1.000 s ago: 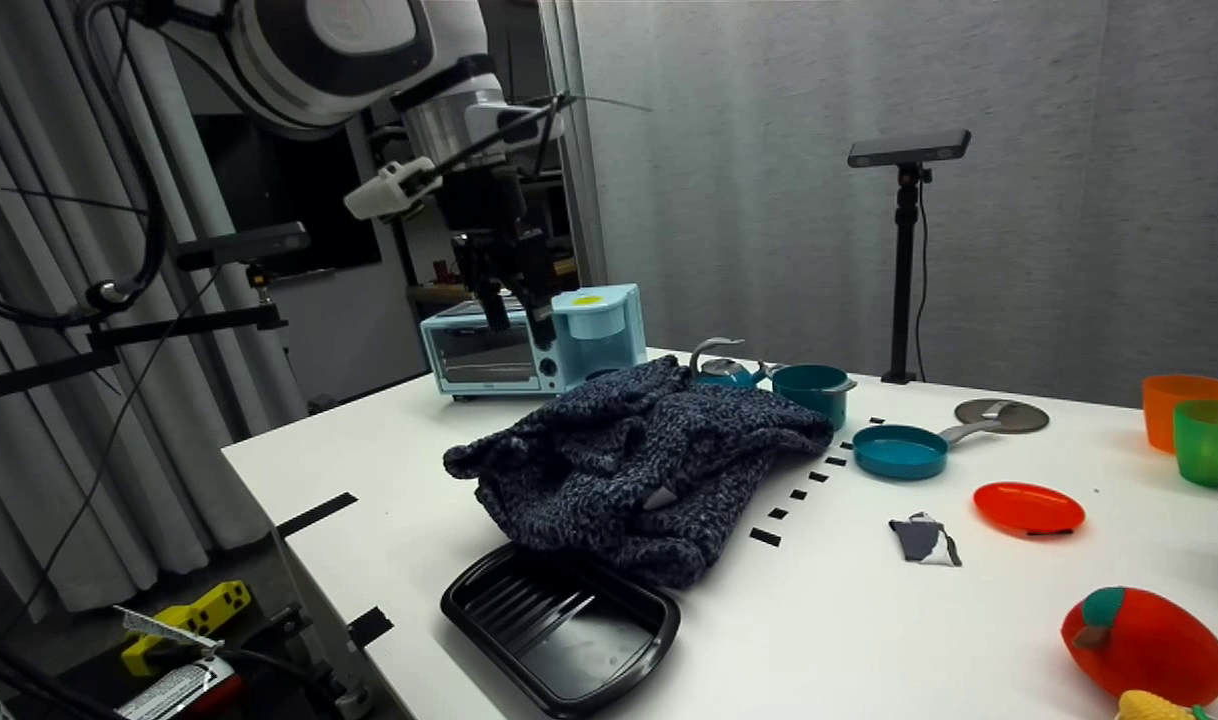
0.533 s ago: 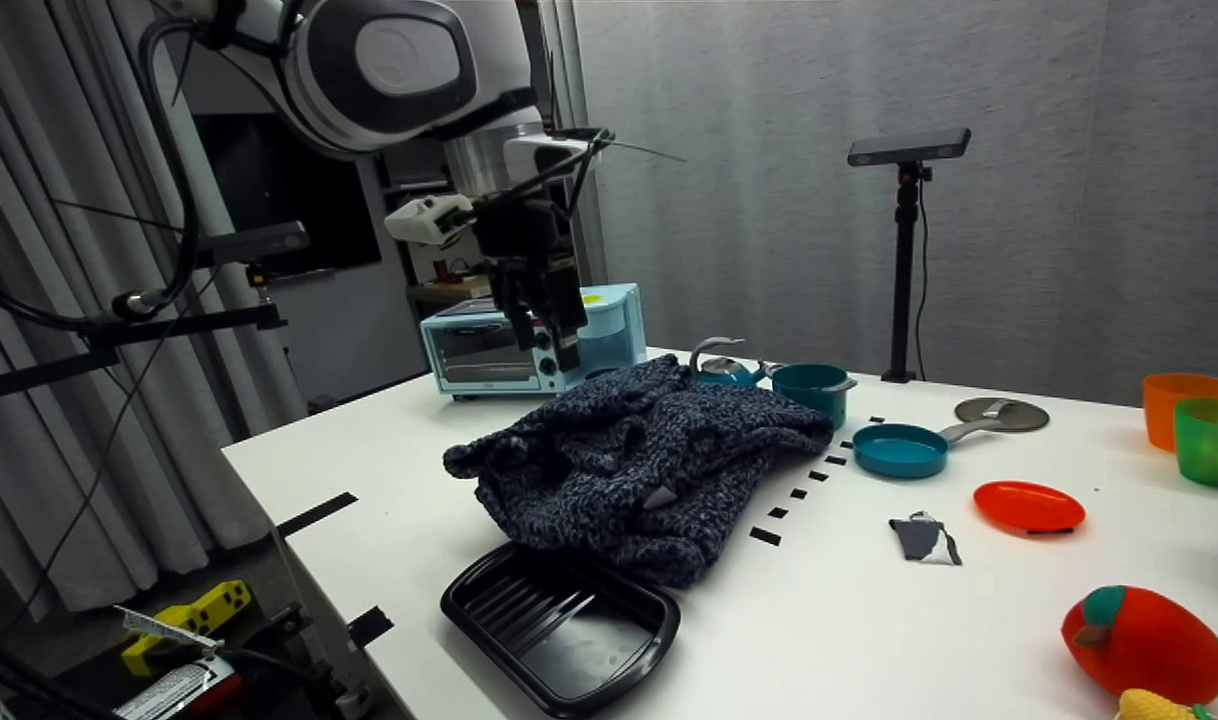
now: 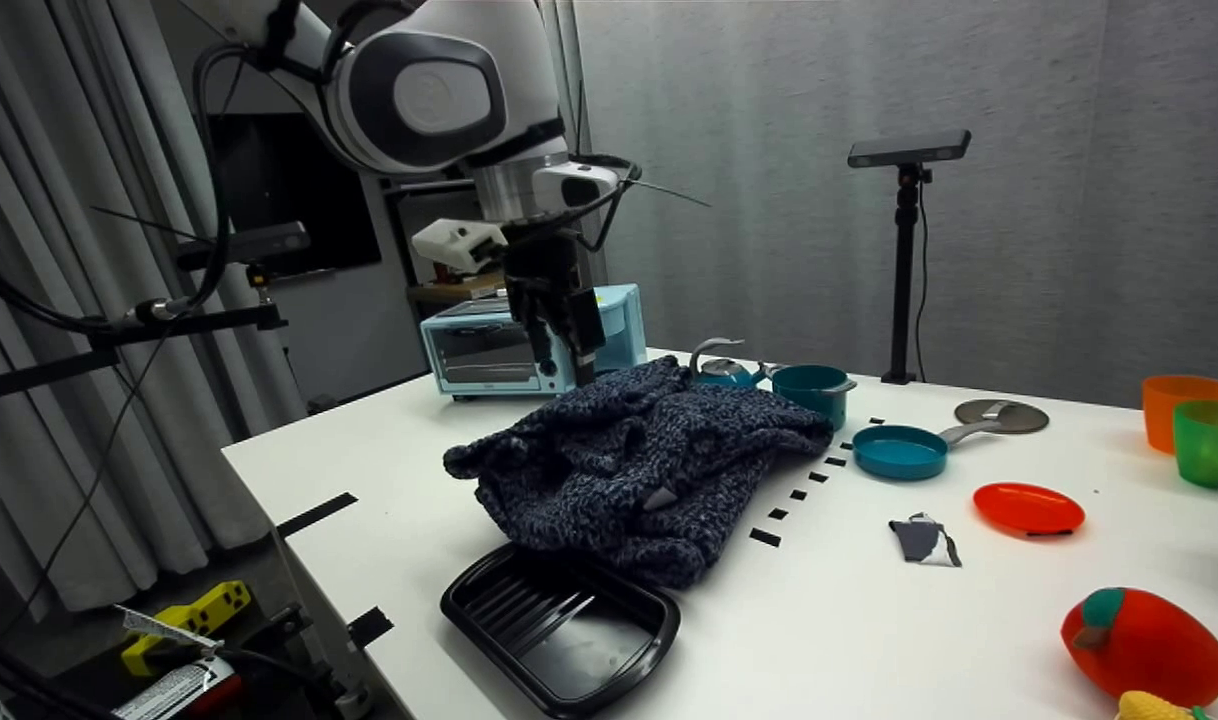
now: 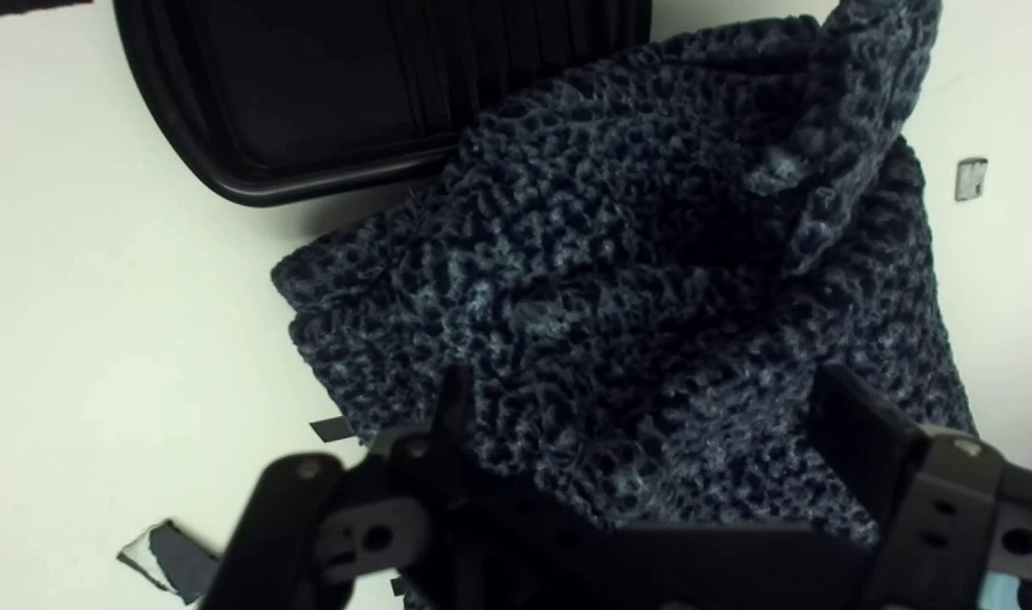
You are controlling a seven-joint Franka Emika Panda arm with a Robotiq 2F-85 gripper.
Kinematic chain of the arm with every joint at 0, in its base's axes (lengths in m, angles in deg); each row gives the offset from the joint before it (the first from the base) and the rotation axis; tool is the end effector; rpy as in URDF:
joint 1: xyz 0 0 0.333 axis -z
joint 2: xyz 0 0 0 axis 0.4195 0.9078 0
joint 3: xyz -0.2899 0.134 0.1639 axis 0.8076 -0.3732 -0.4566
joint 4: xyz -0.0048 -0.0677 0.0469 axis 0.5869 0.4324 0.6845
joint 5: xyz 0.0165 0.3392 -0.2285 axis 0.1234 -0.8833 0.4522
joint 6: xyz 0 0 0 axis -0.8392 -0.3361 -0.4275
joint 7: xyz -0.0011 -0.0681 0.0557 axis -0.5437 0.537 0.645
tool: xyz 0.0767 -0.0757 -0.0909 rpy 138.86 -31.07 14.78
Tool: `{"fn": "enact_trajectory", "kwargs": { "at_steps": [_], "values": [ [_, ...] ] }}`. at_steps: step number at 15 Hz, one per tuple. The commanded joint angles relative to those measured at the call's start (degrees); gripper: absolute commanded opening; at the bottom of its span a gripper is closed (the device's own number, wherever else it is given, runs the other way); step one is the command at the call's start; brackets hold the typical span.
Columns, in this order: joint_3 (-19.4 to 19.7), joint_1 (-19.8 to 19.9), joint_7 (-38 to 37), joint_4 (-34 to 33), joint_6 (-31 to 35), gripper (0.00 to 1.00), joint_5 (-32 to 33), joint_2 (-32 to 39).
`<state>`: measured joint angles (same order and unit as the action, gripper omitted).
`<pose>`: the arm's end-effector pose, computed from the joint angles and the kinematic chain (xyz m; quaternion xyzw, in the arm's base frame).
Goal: Unfold the fleece blanket once
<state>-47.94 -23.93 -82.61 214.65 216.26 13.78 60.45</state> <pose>0.5096 -0.0260 0.3374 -0.9939 0.0874 -0.0493 0.0450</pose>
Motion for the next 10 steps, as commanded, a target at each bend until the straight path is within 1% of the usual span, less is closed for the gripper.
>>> {"fn": "enact_trajectory", "kwargs": {
  "at_steps": [1, 2, 5, 10],
  "values": [
    [-0.2, 0.1, 6.1, -5.7, 2.7, 1.00, -7.3, 6.6],
    [-0.4, 0.4, 7.8, -6.9, 3.0, 1.00, -9.5, 8.1],
    [-1.1, 1.5, 11.7, -9.7, 3.0, 1.00, -13.6, 11.9],
    [-1.8, 3.7, 16.0, -12.4, 2.5, 1.00, -15.6, 17.0]
  ]
}}
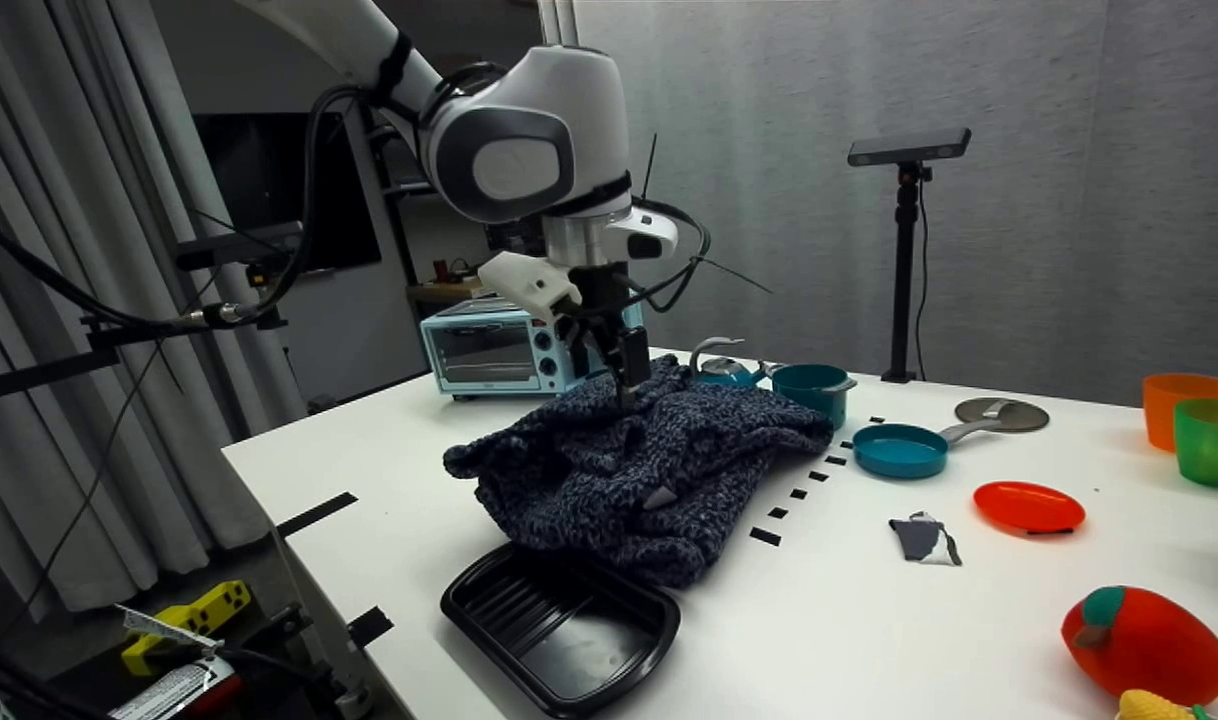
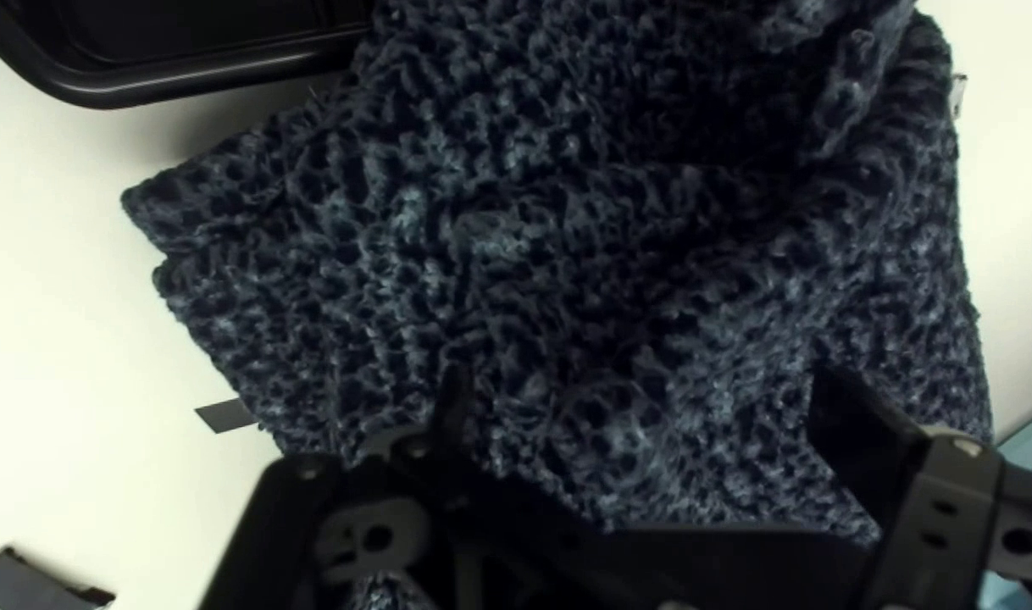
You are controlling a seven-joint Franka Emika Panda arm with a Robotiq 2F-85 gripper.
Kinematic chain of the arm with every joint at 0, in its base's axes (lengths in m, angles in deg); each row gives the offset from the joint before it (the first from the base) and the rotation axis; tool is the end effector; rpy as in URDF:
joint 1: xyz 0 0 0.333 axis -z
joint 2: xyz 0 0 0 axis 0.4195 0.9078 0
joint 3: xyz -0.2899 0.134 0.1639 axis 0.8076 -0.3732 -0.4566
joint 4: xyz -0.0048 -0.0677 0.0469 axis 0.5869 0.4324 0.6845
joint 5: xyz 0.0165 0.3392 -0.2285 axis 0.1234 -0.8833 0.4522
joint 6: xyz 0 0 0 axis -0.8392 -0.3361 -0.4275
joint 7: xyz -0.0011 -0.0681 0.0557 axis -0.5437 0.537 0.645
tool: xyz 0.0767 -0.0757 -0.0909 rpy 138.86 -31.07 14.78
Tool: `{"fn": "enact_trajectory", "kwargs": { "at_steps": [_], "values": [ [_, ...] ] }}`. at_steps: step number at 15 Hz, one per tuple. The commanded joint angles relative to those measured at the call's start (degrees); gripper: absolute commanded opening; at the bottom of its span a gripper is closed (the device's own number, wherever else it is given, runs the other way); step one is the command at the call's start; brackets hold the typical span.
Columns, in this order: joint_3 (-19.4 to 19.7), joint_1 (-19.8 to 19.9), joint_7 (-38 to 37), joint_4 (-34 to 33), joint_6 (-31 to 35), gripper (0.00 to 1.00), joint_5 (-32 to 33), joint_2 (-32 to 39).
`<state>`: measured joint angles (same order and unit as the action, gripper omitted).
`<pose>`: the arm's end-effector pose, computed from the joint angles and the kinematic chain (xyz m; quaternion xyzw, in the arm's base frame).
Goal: Unfold the fleece blanket once
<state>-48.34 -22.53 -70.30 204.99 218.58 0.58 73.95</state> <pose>0.5729 -0.0372 0.2872 -0.9900 0.0803 -0.0499 0.1052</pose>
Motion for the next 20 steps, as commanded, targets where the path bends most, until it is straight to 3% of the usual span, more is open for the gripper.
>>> {"fn": "enact_trajectory", "kwargs": {
  "at_steps": [1, 11, 12, 14, 20],
  "values": [
    [-1.7, 2.8, 4.3, -3.1, 0.1, 1.00, -2.5, 4.4],
    [-6.9, 7.7, 11.1, -8.8, -2.3, 0.99, -7.9, 11.7],
    [-7.3, 7.9, 11.3, -9.1, -2.2, 0.80, -8.0, 11.9],
    [-7.5, 8.0, 11.3, -9.1, -1.7, 0.71, -7.0, 12.0],
    [-6.5, 5.4, 8.3, -6.8, -0.3, 0.23, -1.8, 8.0]
  ]
}}
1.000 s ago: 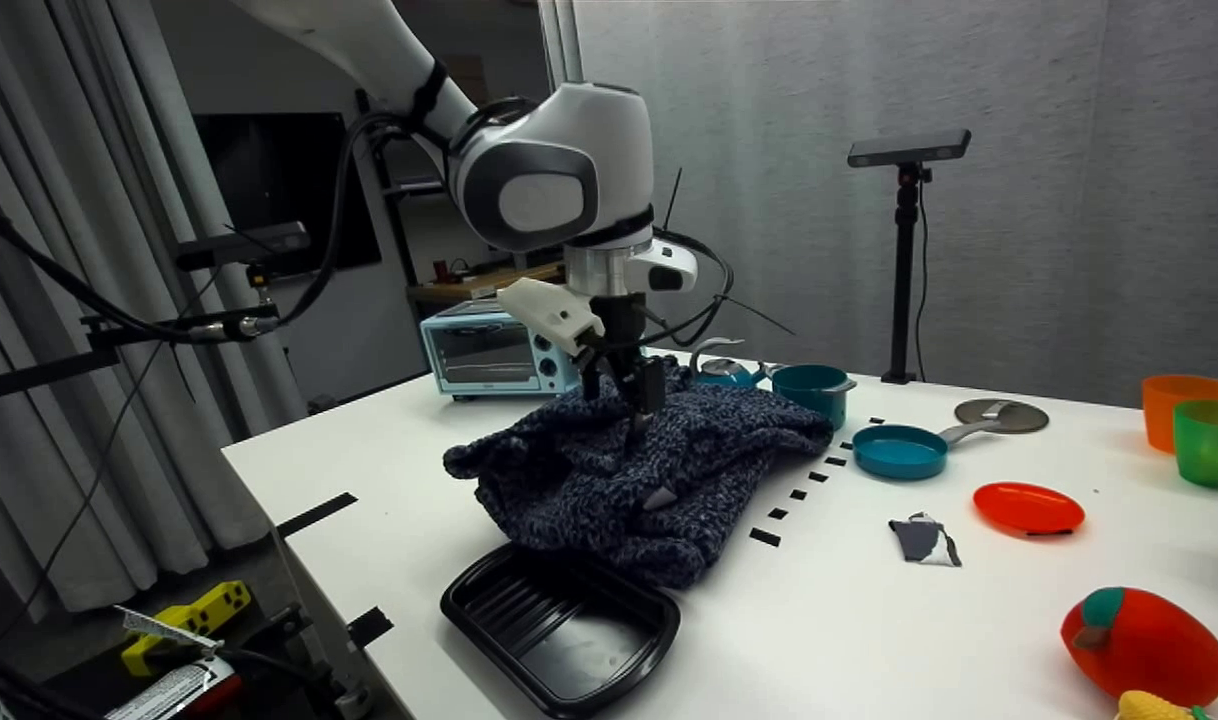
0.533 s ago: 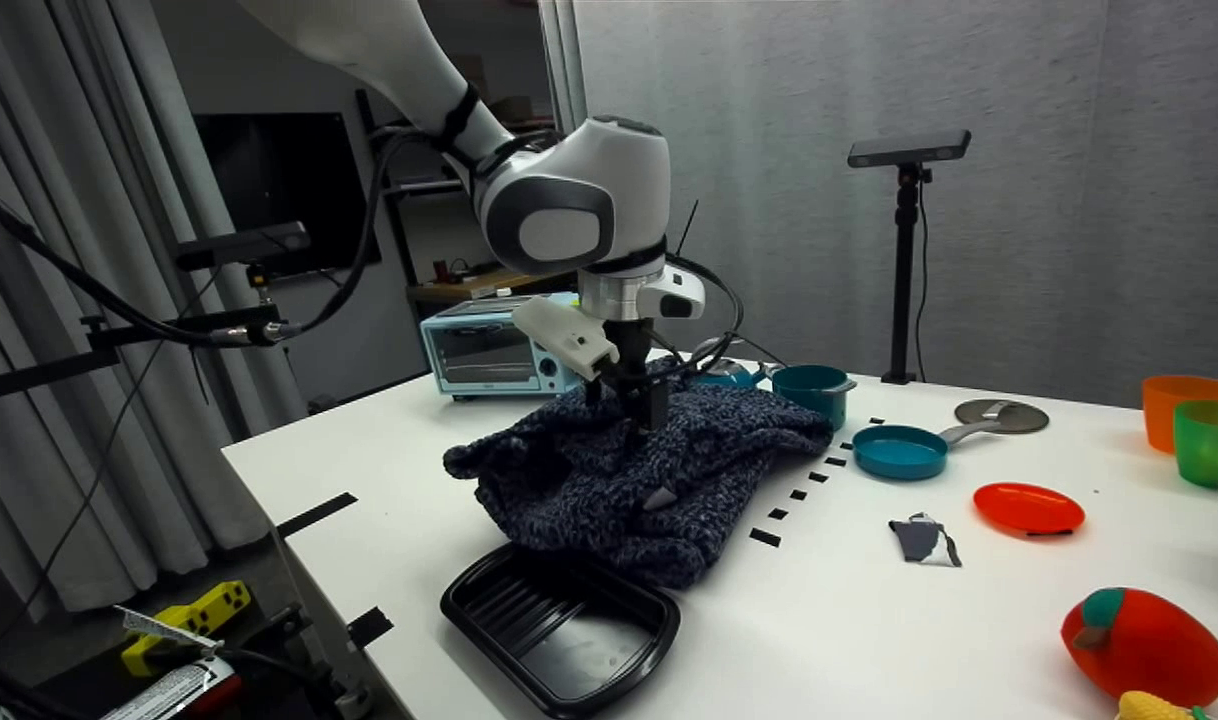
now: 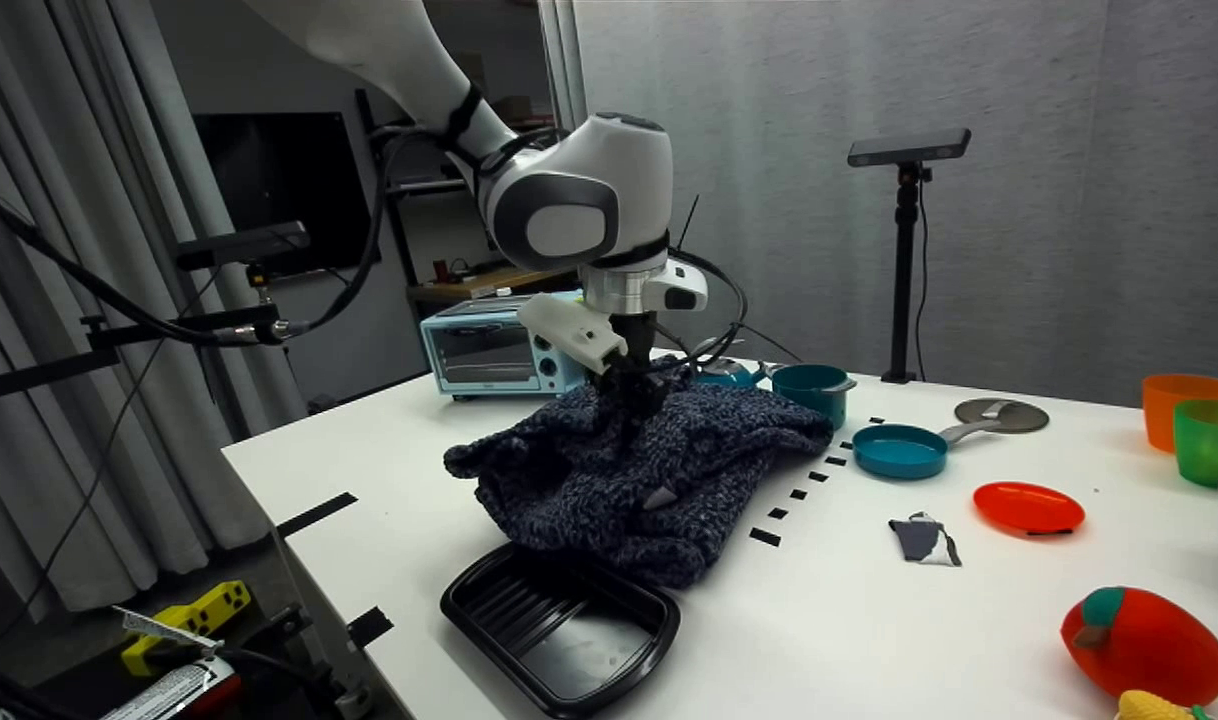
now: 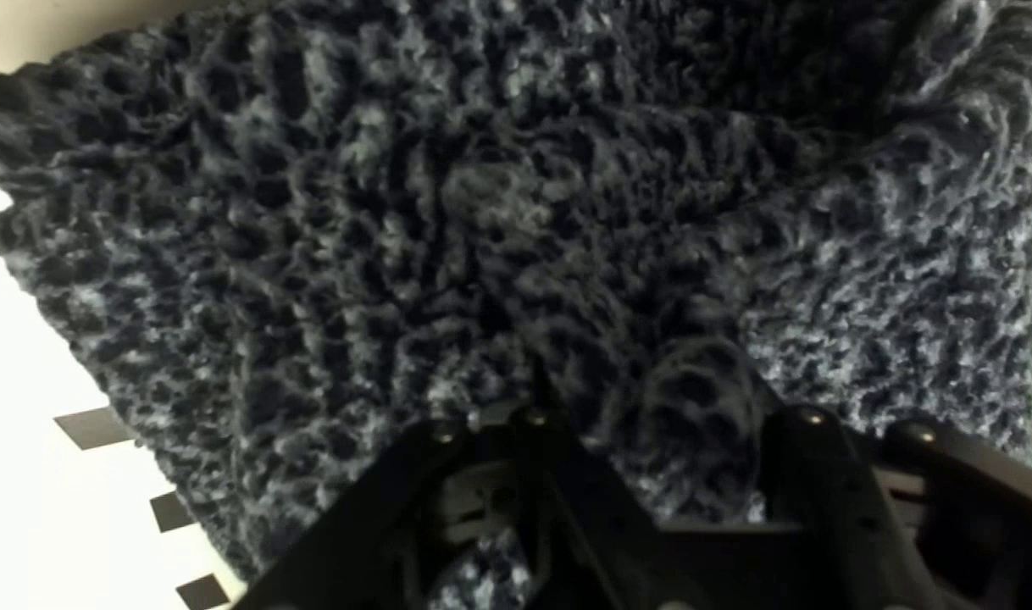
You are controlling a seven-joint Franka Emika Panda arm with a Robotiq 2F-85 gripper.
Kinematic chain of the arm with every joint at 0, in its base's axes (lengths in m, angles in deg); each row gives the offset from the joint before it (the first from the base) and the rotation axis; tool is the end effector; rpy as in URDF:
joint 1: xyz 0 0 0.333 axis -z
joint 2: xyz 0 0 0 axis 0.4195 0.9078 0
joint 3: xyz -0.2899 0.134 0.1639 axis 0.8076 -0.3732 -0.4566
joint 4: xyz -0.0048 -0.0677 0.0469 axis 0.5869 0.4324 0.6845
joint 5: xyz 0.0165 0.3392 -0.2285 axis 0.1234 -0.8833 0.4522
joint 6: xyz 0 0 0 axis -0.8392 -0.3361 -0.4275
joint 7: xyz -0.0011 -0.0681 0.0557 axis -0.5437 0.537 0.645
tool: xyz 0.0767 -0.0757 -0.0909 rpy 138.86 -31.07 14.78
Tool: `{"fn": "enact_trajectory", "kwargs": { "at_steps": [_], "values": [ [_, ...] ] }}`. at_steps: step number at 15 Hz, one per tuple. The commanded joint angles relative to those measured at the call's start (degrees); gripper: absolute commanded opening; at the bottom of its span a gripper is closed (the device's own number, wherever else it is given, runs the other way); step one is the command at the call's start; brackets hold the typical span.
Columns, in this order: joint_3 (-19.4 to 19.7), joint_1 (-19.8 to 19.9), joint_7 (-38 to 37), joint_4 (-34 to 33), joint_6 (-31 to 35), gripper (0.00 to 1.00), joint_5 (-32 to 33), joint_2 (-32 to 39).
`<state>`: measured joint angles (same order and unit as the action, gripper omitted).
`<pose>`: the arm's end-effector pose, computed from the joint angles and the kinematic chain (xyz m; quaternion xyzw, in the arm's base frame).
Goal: Unfold the fleece blanket once
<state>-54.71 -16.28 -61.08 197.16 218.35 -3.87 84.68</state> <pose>0.6130 -0.0382 0.2332 -0.9883 0.0364 -0.0377 0.1433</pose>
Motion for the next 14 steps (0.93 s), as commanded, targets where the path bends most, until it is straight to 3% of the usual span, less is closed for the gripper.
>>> {"fn": "enact_trajectory", "kwargs": {
  "at_steps": [1, 3, 4, 14],
  "values": [
    [-0.1, -1.4, -1.7, 1.4, 0.0, 0.17, 3.6, -3.7],
    [-0.4, -3.2, -2.9, 3.1, 0.7, 0.02, 5.7, -7.2],
    [-0.6, -4.4, -3.9, 4.0, 0.7, 0.01, 7.1, -9.4],
    [-8.4, -18.6, -8.2, 17.3, -0.6, 0.02, 14.8, -27.8]
  ]
}}
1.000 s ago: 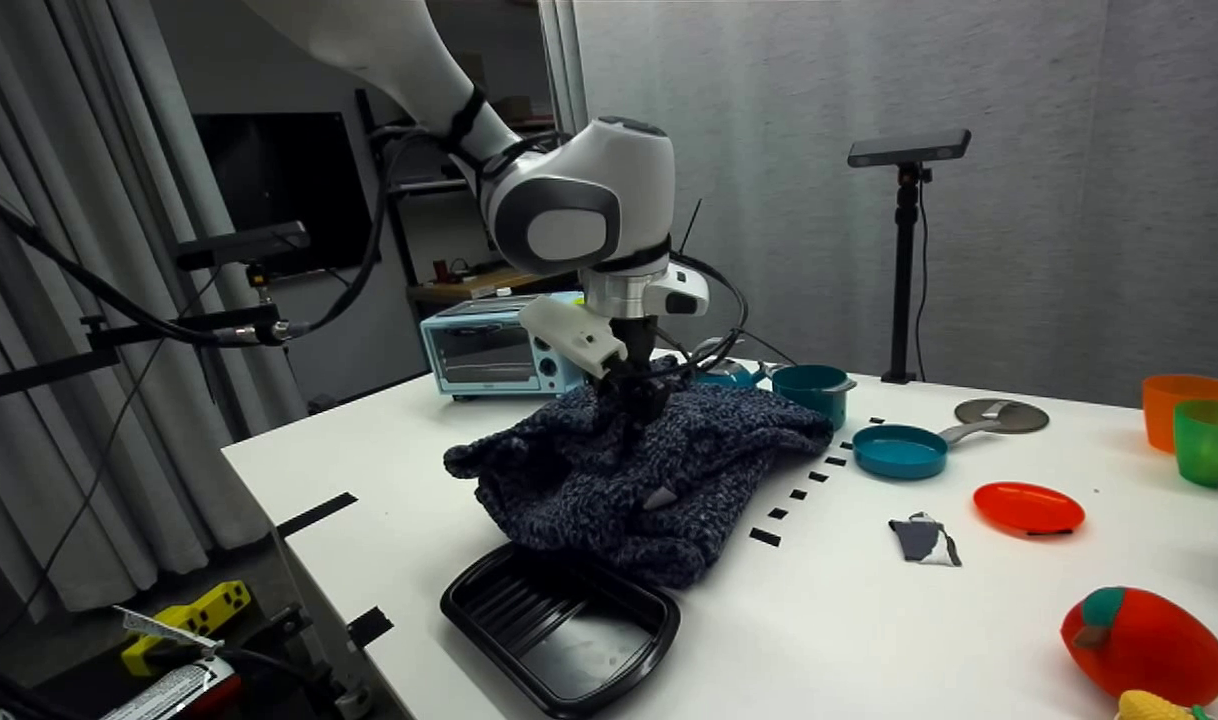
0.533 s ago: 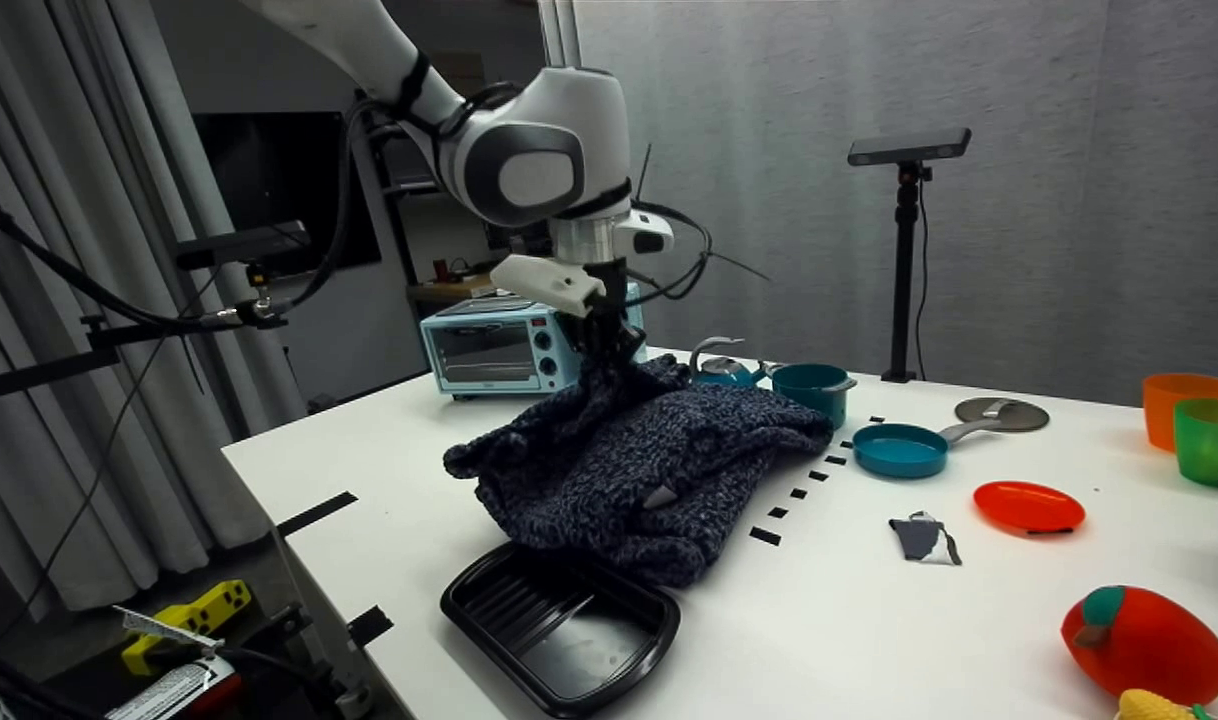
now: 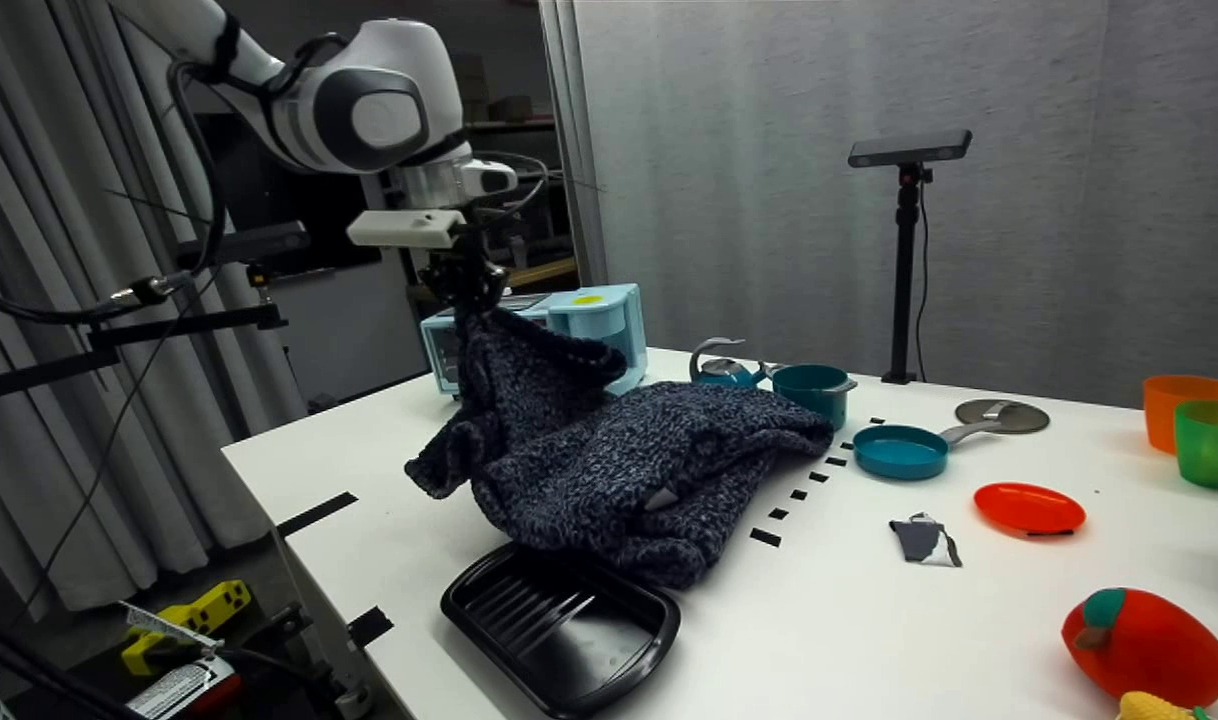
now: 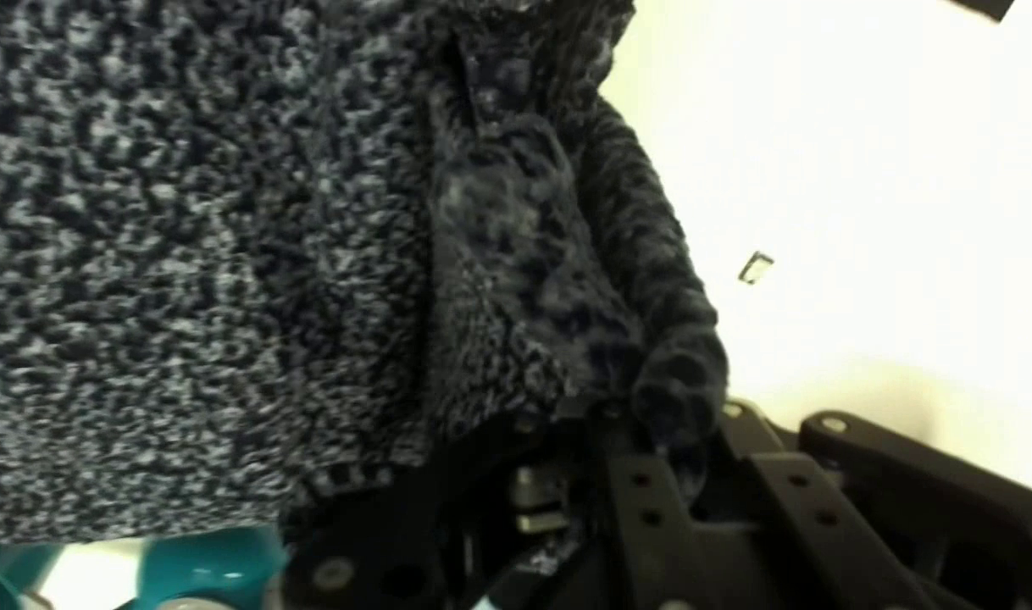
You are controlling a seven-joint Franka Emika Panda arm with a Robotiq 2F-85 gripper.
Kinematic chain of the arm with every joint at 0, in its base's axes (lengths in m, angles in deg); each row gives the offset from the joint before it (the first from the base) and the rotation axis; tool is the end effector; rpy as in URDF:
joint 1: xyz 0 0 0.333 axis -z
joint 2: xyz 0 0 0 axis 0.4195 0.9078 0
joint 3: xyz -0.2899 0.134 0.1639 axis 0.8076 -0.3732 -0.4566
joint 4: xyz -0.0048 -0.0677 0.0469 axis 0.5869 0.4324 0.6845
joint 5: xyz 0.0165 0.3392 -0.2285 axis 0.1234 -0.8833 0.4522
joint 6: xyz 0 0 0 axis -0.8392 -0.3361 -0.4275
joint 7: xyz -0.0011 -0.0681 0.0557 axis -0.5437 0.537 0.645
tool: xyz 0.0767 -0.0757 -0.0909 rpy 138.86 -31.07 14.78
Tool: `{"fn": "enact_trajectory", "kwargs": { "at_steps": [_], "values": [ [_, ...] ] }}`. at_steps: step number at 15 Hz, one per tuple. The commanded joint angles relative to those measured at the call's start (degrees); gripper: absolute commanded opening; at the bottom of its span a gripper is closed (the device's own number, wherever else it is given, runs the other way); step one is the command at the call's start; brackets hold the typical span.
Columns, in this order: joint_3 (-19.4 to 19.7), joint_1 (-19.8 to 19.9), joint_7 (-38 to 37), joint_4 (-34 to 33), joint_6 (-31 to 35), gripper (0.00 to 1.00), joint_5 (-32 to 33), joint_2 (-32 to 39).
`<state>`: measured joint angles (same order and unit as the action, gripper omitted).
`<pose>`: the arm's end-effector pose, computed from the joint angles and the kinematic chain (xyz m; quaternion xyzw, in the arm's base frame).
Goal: Unfold the fleece blanket once
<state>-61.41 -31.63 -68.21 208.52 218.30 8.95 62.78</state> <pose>0.5243 0.1731 0.3686 -0.9741 -0.1895 -0.0958 0.0782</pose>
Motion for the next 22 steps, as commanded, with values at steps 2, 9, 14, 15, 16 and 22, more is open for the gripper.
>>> {"fn": "enact_trajectory", "kwargs": {
  "at_steps": [2, 9, 14, 15, 16, 22],
  "values": [
    [-3.2, -5.7, -0.6, 8.4, -0.5, 0.02, 3.2, -6.7],
    [-4.6, -8.5, 0.1, 11.5, -1.0, 0.72, 12.0, -5.7],
    [-3.3, -7.6, 0.7, 9.8, -0.3, 1.00, 14.3, -5.1],
    [-2.8, -7.4, 0.8, 9.3, -0.2, 1.00, 14.4, -4.9],
    [-2.4, -7.0, 0.8, 8.7, -0.1, 1.00, 14.7, -4.8],
    [2.1, -3.9, 3.3, 4.9, 1.3, 1.00, 14.0, -3.8]
  ]
}}
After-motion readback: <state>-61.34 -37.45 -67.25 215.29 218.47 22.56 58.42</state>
